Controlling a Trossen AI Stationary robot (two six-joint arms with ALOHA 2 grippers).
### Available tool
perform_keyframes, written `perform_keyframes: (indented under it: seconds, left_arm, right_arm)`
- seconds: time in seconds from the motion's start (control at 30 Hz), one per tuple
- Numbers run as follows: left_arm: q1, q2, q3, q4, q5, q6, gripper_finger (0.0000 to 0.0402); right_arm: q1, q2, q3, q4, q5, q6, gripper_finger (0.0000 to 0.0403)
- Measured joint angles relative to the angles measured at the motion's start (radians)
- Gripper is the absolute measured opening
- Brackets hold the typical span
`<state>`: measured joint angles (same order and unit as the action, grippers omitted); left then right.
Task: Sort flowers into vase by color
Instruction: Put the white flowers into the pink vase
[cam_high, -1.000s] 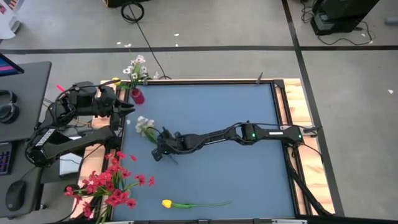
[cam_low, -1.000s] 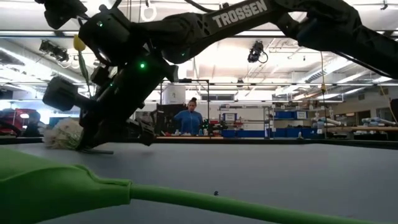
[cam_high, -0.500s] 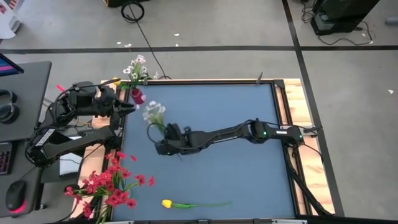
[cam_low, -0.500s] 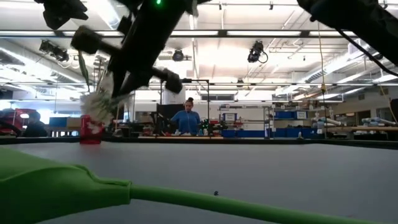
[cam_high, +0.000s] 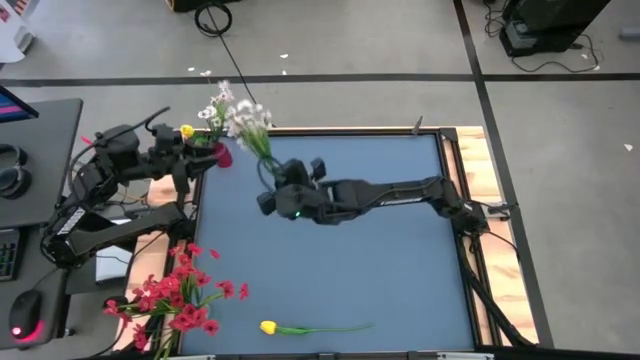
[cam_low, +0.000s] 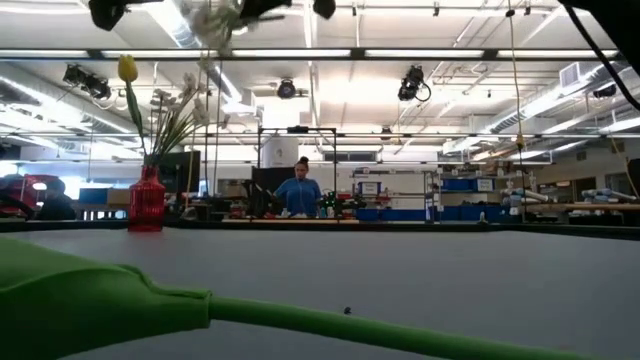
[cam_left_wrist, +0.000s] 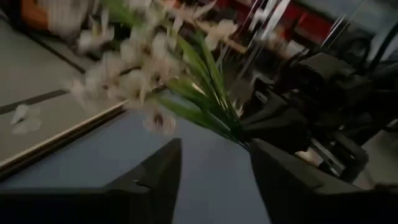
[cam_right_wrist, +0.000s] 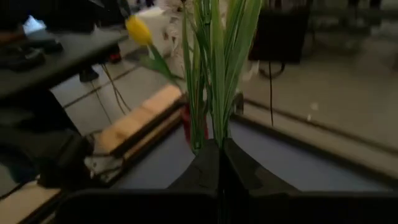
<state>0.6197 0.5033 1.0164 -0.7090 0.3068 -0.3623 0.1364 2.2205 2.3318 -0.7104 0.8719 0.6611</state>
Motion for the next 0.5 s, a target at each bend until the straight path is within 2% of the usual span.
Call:
perform_keyframes:
  seconds: [0.1, 0.23, 0.33, 0.5]
  left_arm:
    - [0.0, 0.015, 0.001, 0.062, 0.002, -0.038, 0.0247]
    - [0.0, 0.045, 0.0, 0.13, 0.005, -0.066, 0.0297]
    - [0.0, 0.07, 0.0, 0.208, 0.047, -0.086, 0.0314]
    - [-0.004, 0.104, 0.0, 0.311, 0.107, -0.119, 0.0318]
  right_arm:
    - [-0.008, -0.028, 0.0, 0.081, -0.006, -0.135, 0.0011]
    - [-0.02, -0.056, 0.0, 0.231, -0.087, -0.334, 0.0011]
    - [-0.04, -0.07, 0.0, 0.315, -0.153, -0.411, 0.0011]
    - [-0.078, -0.072, 0.0, 0.415, -0.259, -0.466, 0.0011]
